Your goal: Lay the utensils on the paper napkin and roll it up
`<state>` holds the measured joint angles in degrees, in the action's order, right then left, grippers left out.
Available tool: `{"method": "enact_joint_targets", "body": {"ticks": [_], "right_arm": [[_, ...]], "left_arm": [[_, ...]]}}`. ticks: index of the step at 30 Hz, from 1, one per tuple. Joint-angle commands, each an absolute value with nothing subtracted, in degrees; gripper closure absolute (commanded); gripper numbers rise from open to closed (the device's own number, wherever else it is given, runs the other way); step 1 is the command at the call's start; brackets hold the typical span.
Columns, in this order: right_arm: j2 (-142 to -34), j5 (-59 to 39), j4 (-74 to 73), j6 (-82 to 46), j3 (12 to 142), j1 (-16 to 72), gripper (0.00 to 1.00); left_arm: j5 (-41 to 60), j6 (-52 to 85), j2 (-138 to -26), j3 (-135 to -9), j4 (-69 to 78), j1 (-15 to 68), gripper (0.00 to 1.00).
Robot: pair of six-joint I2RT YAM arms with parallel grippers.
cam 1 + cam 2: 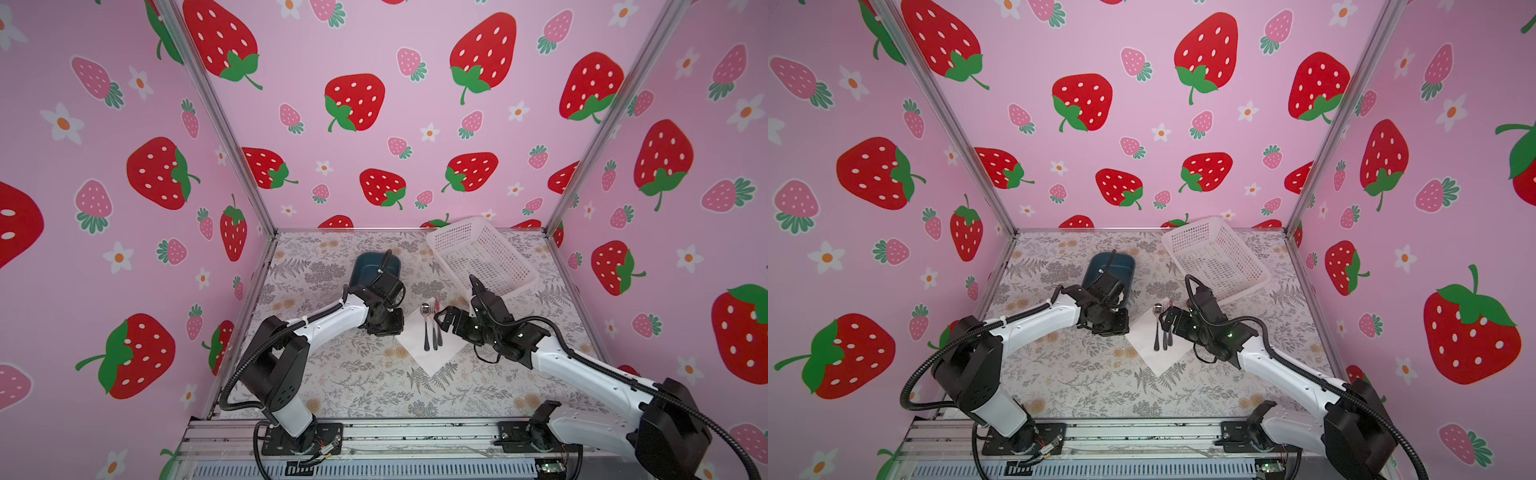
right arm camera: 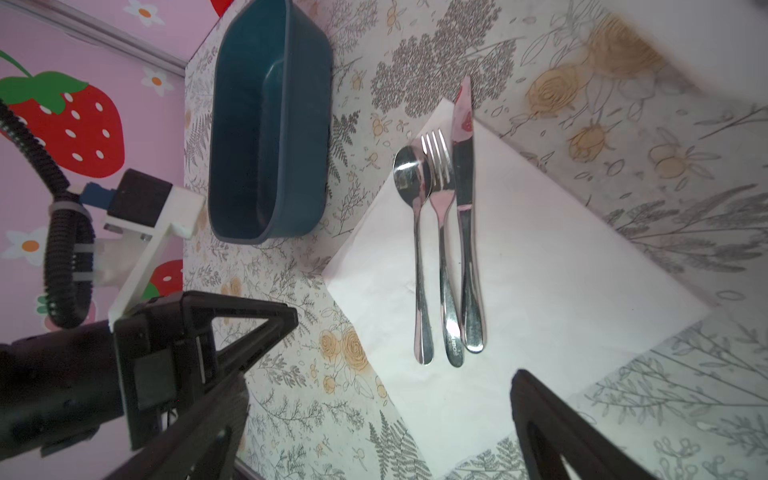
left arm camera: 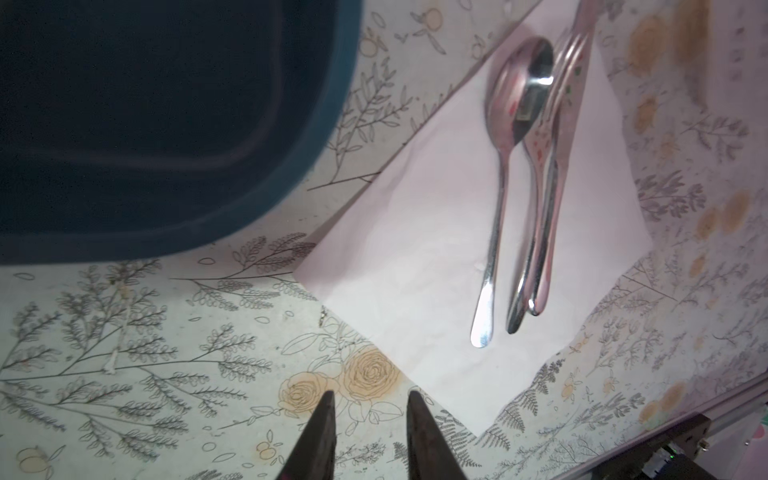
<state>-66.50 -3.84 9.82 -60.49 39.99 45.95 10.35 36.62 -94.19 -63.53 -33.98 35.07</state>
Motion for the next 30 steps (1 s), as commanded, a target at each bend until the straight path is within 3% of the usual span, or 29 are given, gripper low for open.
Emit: {"method": "enact_joint_targets", "body": {"ticks": [1, 17, 30], "right_arm": [[-67.1, -4.1, 9.2, -63.2, 38.7, 48.1, 0.0], [-67.2, 3.3, 17.0, -66.4, 37.7, 53.3, 0.0], [-66.7, 3.8, 24.1, -56.2, 39.2, 53.2, 0.0]], "left_arm": [[11.0, 36.1, -91.8, -61.5, -31.4, 32.5, 0.69], [14.7, 34.4, -84.4, -55.5, -32.4, 27.8, 0.68], [11.1, 42.8, -77.1, -50.5, -28.3, 28.5, 0.61]]}}
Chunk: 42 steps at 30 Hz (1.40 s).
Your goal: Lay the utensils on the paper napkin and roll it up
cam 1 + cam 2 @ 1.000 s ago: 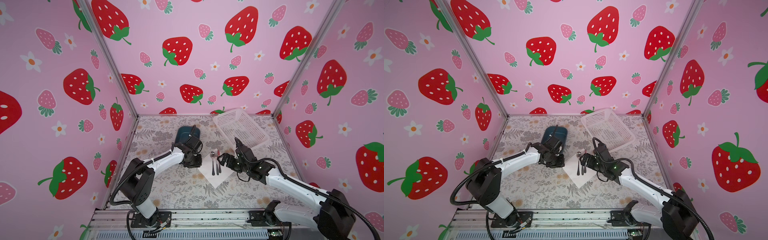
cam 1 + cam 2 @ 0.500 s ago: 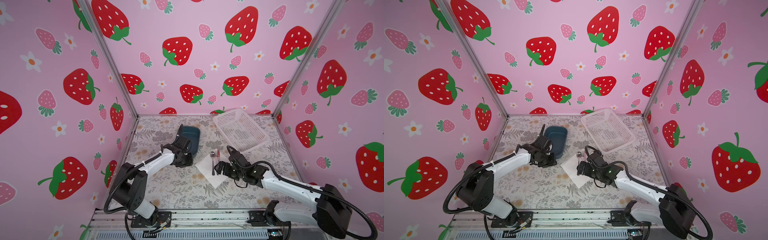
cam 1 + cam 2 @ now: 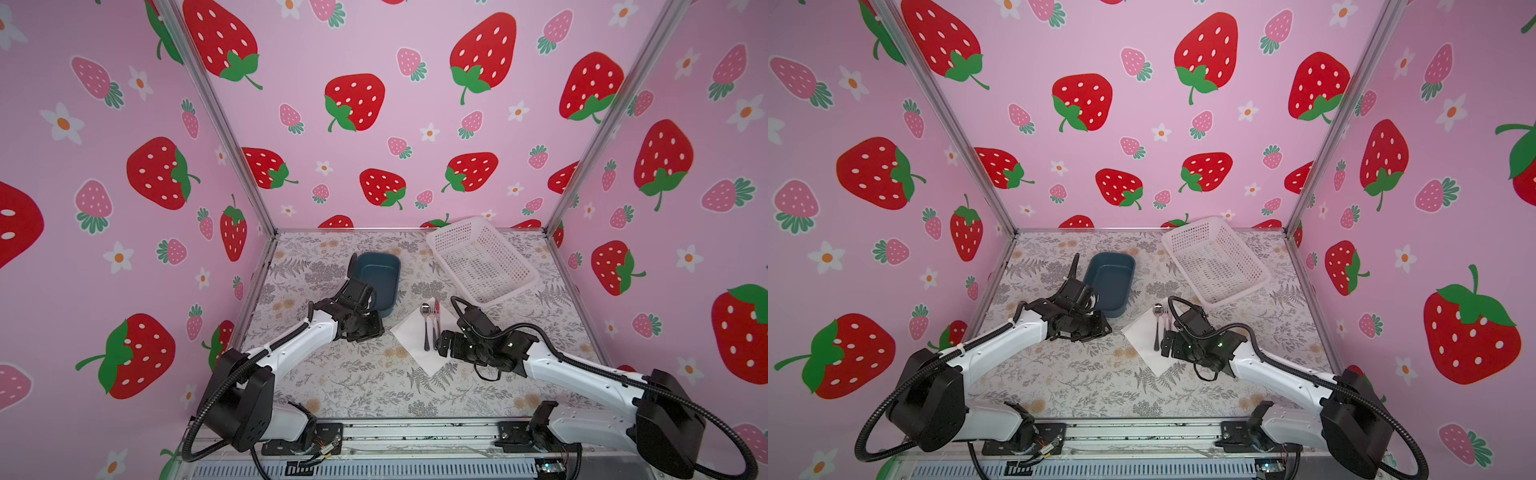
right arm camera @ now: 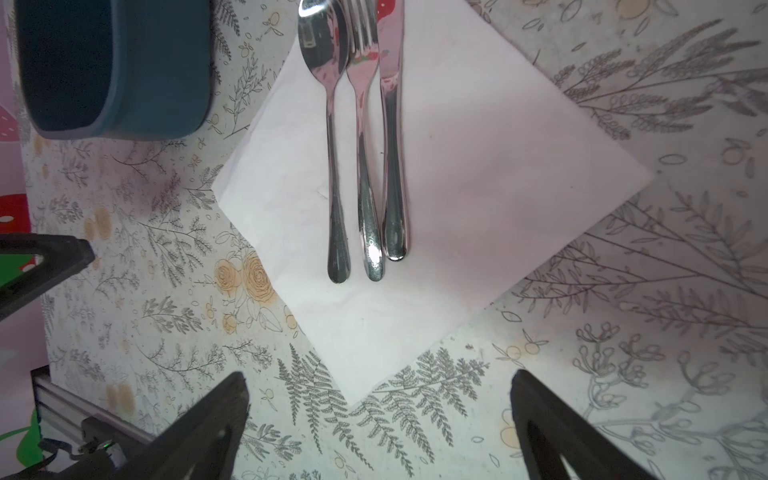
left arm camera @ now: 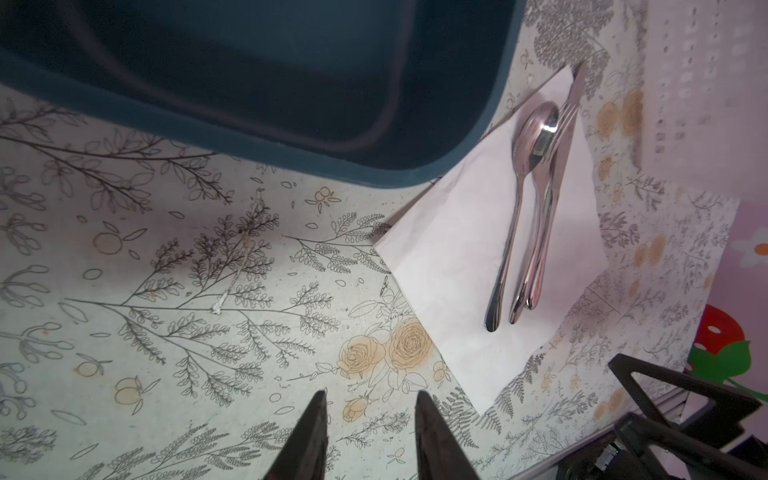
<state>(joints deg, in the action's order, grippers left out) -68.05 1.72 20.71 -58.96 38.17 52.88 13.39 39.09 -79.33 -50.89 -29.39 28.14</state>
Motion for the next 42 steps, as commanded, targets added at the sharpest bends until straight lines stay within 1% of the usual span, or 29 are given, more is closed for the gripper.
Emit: {"method": "enact_joint_targets", "body": {"ticks": [1, 6, 10, 12, 15, 16, 18, 19, 20, 21, 22, 24, 25, 28, 31, 33, 36, 40, 42], "right_arm": [[-66.3, 4.3, 23.8, -56.0, 38.9, 53.1, 0.0], [-65.0, 5.5, 18.5, -57.0, 36.5, 52.3, 0.0], [-65.3, 8.0, 9.9, -55.8, 34.8, 50.9, 0.0], [-66.7, 8.3, 8.1, -55.0, 35.7, 49.1, 0.0], [-69.6, 3.6, 7.2, -57.0, 37.7, 47.4, 0.0], [-70.5, 2.1, 6.8, -57.4, 38.2, 47.4, 0.0], [-71.8, -2.7, 5.4, -57.6, 38.1, 47.9, 0.0], [-71.8, -3.6, 3.8, -56.7, 37.3, 48.2, 0.0], [-71.5, -2.2, 3.8, -57.2, 36.4, 48.4, 0.0], [-71.1, -0.5, 6.4, -59.5, 36.6, 48.3, 0.0], [-70.4, 0.1, 10.1, -61.7, 38.0, 48.0, 0.0], [-68.7, -2.5, 10.3, -59.2, 39.9, 48.2, 0.0], [-68.1, -3.4, 9.3, -58.9, 39.4, 48.2, 0.0], [-66.4, 0.4, 15.4, -62.0, 40.1, 48.3, 0.0], [-64.5, 1.1, 10.3, -64.8, 36.6, 48.5, 0.0], [-65.4, -0.1, 6.4, -64.8, 36.0, 48.5, 0.0], [-69.5, -2.7, 6.8, -64.6, 37.8, 48.8, 0.0], [-74.4, -4.3, 7.8, -63.3, 38.9, 50.8, 0.0], [-75.5, -4.8, 8.3, -62.8, 39.5, 51.0, 0.0]], "left_arm": [[10.8, 43.1, -77.0, -50.7, -28.5, 28.5, 0.61], [8.7, 41.4, -78.3, -54.2, -29.7, 28.4, 0.61], [5.9, 38.6, -80.6, -57.9, -27.8, 28.4, 0.59], [4.3, 38.3, -82.5, -62.3, -30.3, 28.3, 0.58], [10.2, 37.2, -84.2, -68.5, -37.0, 28.3, 0.58], [10.8, 36.8, -84.4, -68.8, -37.7, 28.4, 0.56], [13.8, 35.1, -84.5, -68.3, -37.5, 28.2, 0.54], [15.1, 33.4, -84.3, -66.9, -35.5, 28.3, 0.52], [14.3, 33.1, -84.5, -65.7, -34.4, 28.5, 0.52], [10.9, 36.0, -84.9, -66.3, -37.6, 28.2, 0.52], [10.8, 37.1, -84.8, -66.6, -39.0, 28.0, 0.53], [14.0, 36.2, -83.6, -64.4, -35.8, 28.2, 0.52], [13.2, 37.0, -83.2, -63.5, -35.1, 28.2, 0.52], [12.7, 38.3, -81.3, -60.2, -29.9, 28.1, 0.53], [10.0, 36.8, -81.6, -61.5, -31.8, 27.8, 0.52], [11.1, 36.3, -83.1, -63.2, -35.0, 27.3, 0.52], [13.6, 35.0, -84.6, -63.6, -35.8, 27.2, 0.52], [12.6, 35.2, -82.7, -60.6, -34.7, 27.2, 0.52], [14.4, 35.5, -81.5, -58.5, -32.2, 27.1, 0.49]]}}
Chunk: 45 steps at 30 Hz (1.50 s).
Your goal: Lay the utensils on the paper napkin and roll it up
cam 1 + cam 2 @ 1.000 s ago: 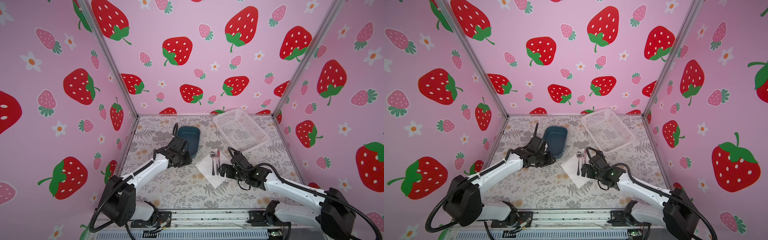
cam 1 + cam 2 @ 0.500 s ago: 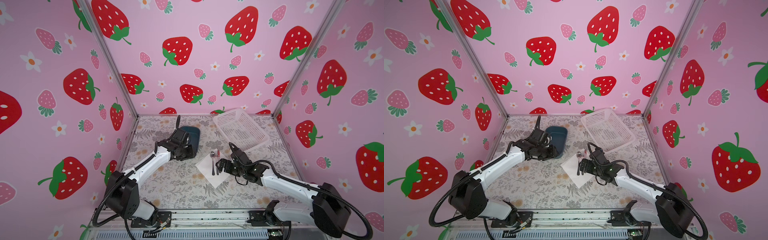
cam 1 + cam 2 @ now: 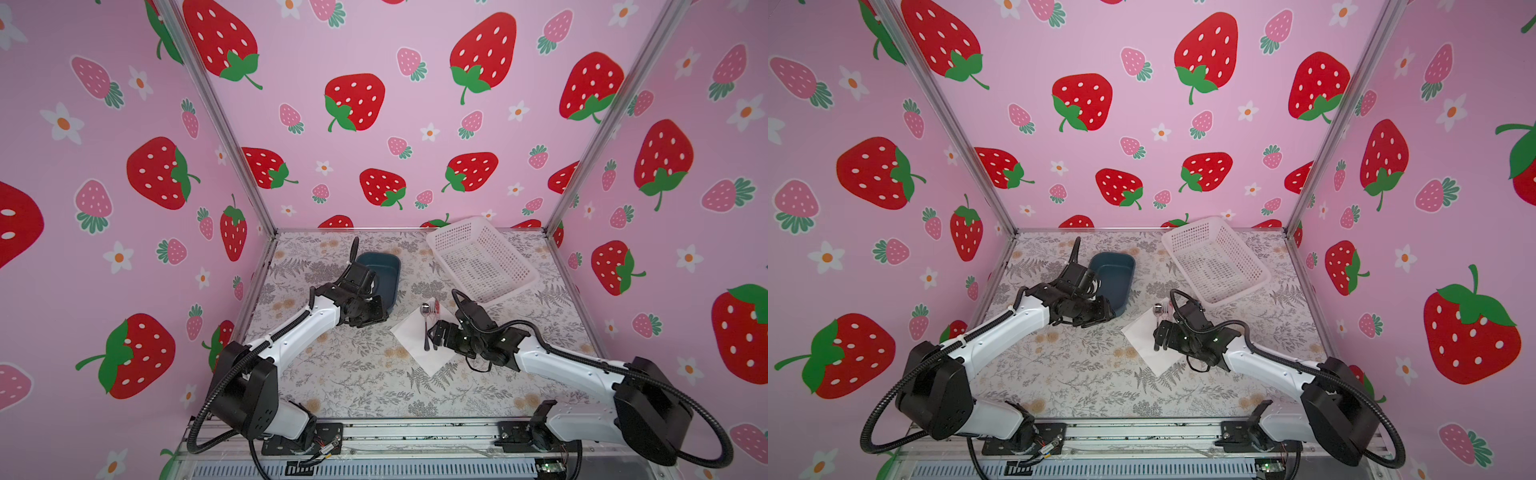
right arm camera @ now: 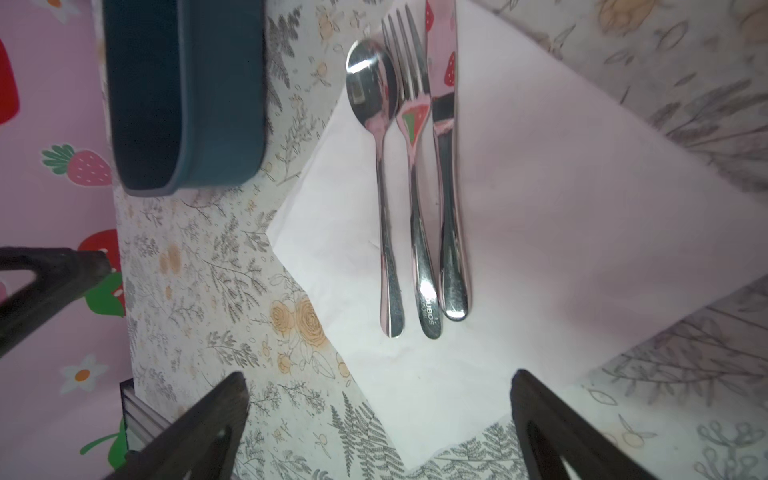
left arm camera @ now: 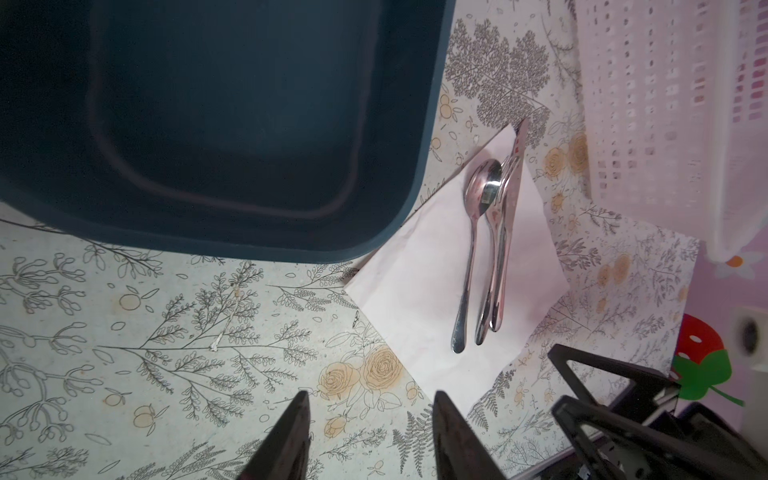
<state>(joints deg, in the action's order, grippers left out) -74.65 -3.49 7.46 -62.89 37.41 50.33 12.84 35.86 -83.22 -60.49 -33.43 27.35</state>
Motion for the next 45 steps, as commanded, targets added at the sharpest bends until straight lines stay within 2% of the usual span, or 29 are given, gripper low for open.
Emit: {"method": "enact_joint_targets", "body": {"ticks": [1, 5, 9, 14, 17, 23, 28, 34, 38, 45], "right_arm": [[-75.5, -4.5, 8.7, -63.1, 39.6, 51.3, 0.0], [-71.8, -4.2, 6.9, -65.0, 36.7, 52.4, 0.0], [-67.4, -5.9, -0.8, -68.4, 30.2, 52.6, 0.05], [-73.0, -10.2, 2.1, -64.8, 34.5, 52.5, 0.06], [-75.9, -8.5, 5.7, -65.0, 36.0, 53.7, 0.07], [-70.6, -6.3, 2.5, -71.3, 29.0, 56.1, 0.08], [-68.1, -10.4, -1.9, -74.9, 24.6, 57.0, 0.12], [-71.1, -10.7, -5.2, -77.1, 24.8, 58.6, 0.13], [-73.9, -10.9, -7.8, -80.5, 25.0, 58.9, 0.18], [-71.3, -8.5, -9.6, -89.4, 21.4, 59.5, 0.18]], "left_arm": [[15.7, 36.1, -81.5, -58.2, -31.7, 27.1, 0.49], [20.2, 37.3, -80.6, -58.2, -32.6, 27.9, 0.48], [20.5, 38.0, -77.8, -55.8, -34.0, 28.9, 0.47], [21.3, 37.7, -76.1, -54.1, -35.9, 30.4, 0.46], [21.9, 38.9, -76.0, -53.3, -35.0, 32.1, 0.45], [17.9, 40.2, -74.3, -54.0, -36.9, 36.7, 0.45], [17.7, 44.1, -72.0, -51.5, -34.9, 39.4, 0.45], [17.1, 47.9, -70.8, -47.8, -31.5, 40.9, 0.45], [16.1, 47.5, -71.1, -47.9, -31.7, 40.8, 0.45], [16.4, 46.5, -72.9, -49.5, -33.1, 40.8, 0.45]]}}
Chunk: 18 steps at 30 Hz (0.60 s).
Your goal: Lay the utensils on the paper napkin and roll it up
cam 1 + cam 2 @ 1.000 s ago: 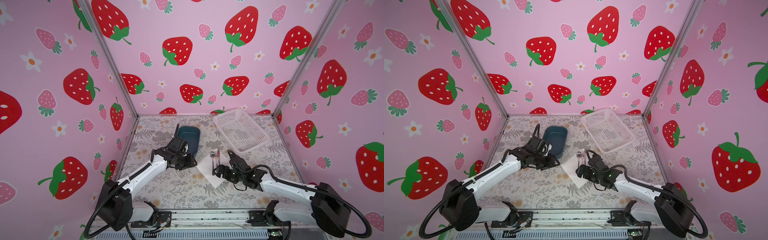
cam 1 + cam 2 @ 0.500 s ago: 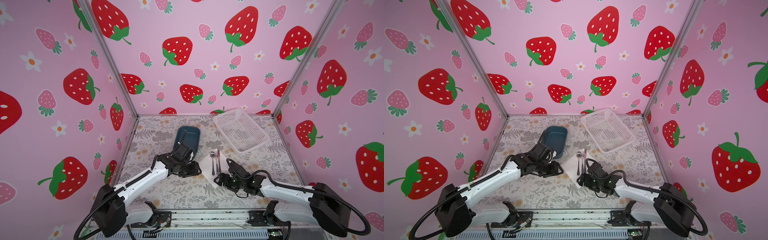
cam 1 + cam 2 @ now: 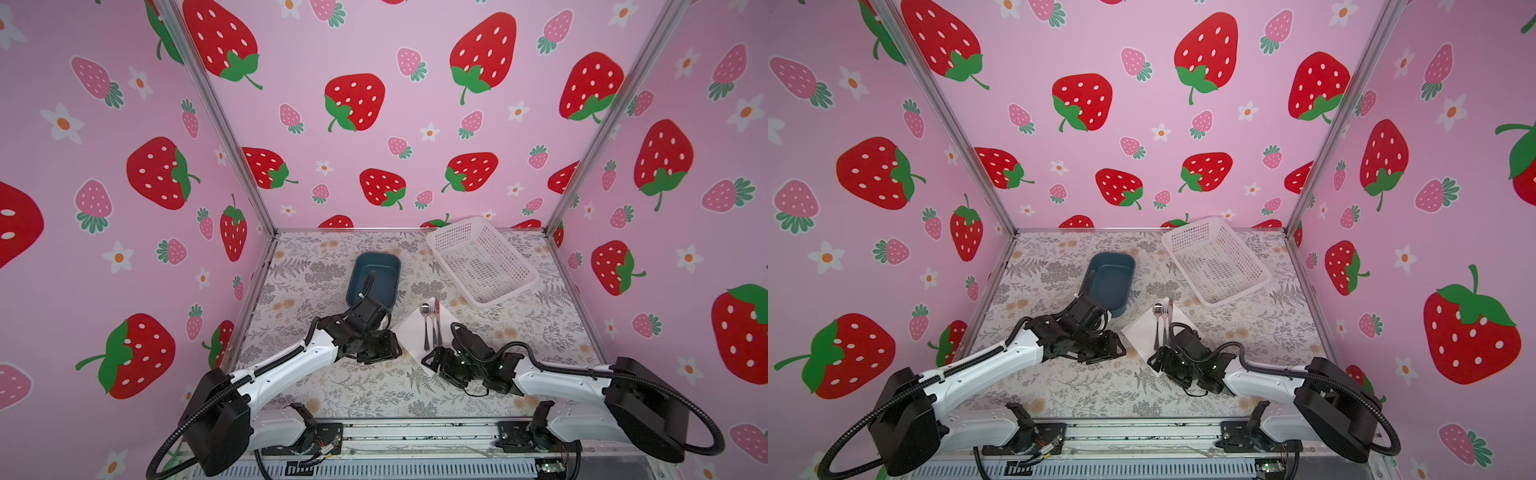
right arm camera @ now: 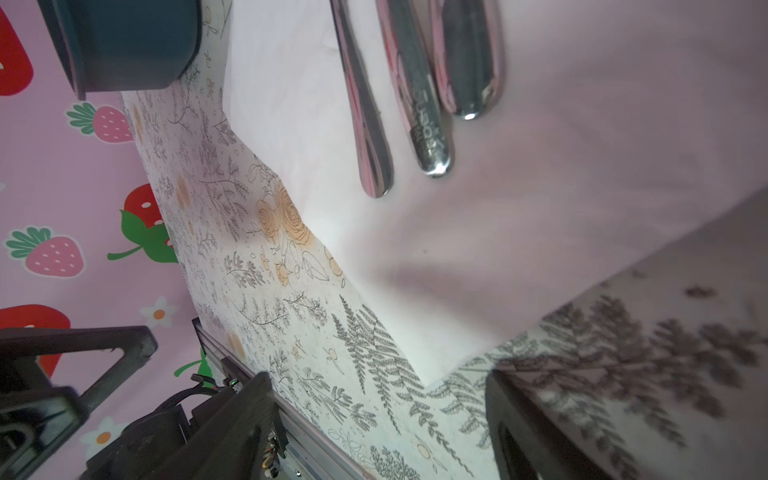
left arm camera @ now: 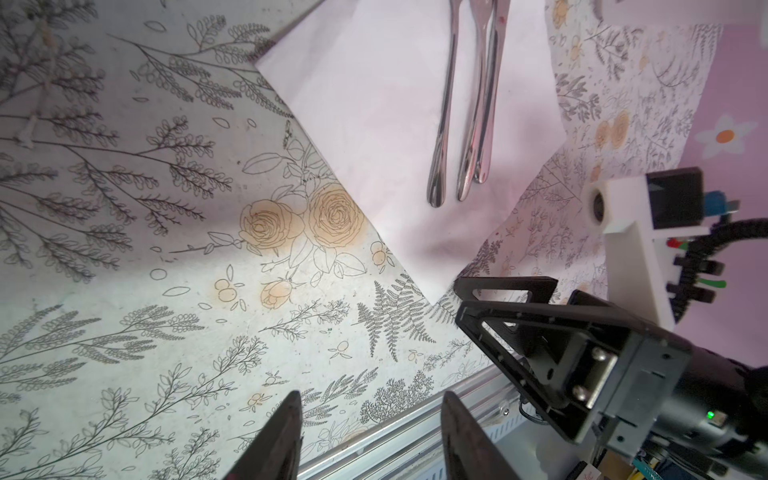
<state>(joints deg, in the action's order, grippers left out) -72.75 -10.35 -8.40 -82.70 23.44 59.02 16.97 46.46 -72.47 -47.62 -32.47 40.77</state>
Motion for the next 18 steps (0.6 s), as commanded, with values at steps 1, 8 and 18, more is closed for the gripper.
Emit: {"method": "enact_joint_targets", "body": {"ticks": [1, 8, 18], "right_arm": [[-70.8, -8.1, -10.3, -90.6, 20.5, 59.6, 0.18], [-72.4, -8.1, -15.2, -94.5, 17.9, 59.5, 0.19], [-71.2, -4.7, -18.2, -98.1, 15.5, 58.1, 0.19]], "left_arm": [[16.4, 46.5, -72.8, -49.5, -33.2, 40.8, 0.45], [17.6, 47.8, -73.3, -48.7, -31.3, 40.8, 0.45], [17.9, 47.9, -75.5, -49.5, -31.1, 40.7, 0.45]]}}
